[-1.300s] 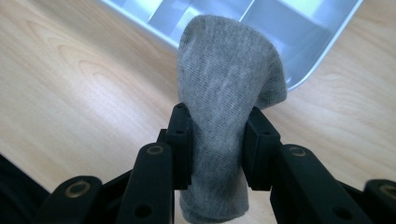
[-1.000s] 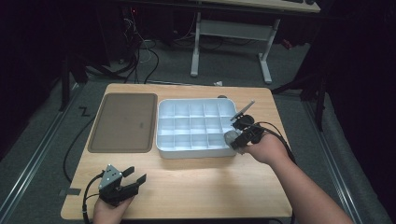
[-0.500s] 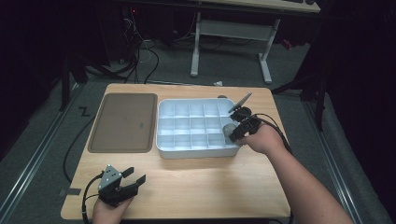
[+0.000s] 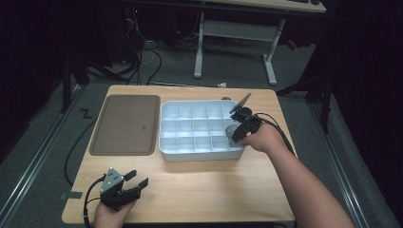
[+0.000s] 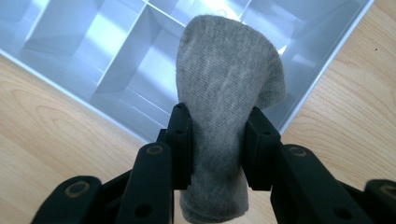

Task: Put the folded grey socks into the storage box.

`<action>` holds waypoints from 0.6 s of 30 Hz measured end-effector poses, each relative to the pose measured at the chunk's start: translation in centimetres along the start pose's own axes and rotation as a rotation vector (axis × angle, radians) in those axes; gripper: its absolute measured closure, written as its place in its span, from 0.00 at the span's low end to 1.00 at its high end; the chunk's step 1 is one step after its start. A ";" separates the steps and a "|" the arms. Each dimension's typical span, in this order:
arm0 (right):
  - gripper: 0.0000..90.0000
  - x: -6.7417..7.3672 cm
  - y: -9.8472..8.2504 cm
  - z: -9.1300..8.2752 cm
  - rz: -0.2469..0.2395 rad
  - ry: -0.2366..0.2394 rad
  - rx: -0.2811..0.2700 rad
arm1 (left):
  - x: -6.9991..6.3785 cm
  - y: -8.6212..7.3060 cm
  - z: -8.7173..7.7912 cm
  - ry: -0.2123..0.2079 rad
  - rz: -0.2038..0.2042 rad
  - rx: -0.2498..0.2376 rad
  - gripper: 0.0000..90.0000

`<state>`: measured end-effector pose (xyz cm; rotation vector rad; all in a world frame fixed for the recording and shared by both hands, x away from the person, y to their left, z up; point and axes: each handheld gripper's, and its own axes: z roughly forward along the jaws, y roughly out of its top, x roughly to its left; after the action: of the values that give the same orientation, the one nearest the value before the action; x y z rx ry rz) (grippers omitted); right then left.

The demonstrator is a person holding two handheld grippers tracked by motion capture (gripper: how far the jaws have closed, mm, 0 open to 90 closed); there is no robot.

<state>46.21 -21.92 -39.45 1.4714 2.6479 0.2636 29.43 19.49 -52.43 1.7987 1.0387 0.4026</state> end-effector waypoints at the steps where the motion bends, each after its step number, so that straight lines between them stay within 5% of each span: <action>1: 0.76 0.0 0.0 0.1 -0.002 0.000 0.002 | 0.0 0.0 0.0 0.000 0.000 0.000 0.44; 18: 0.76 -0.3 0.8 2.7 0.034 -0.030 0.085 | 0.0 0.0 -0.1 -0.003 0.000 -0.004 0.44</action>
<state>47.48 -21.44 -41.92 1.5333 2.6431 0.1319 29.44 19.55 -52.38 1.7956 1.0350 0.4021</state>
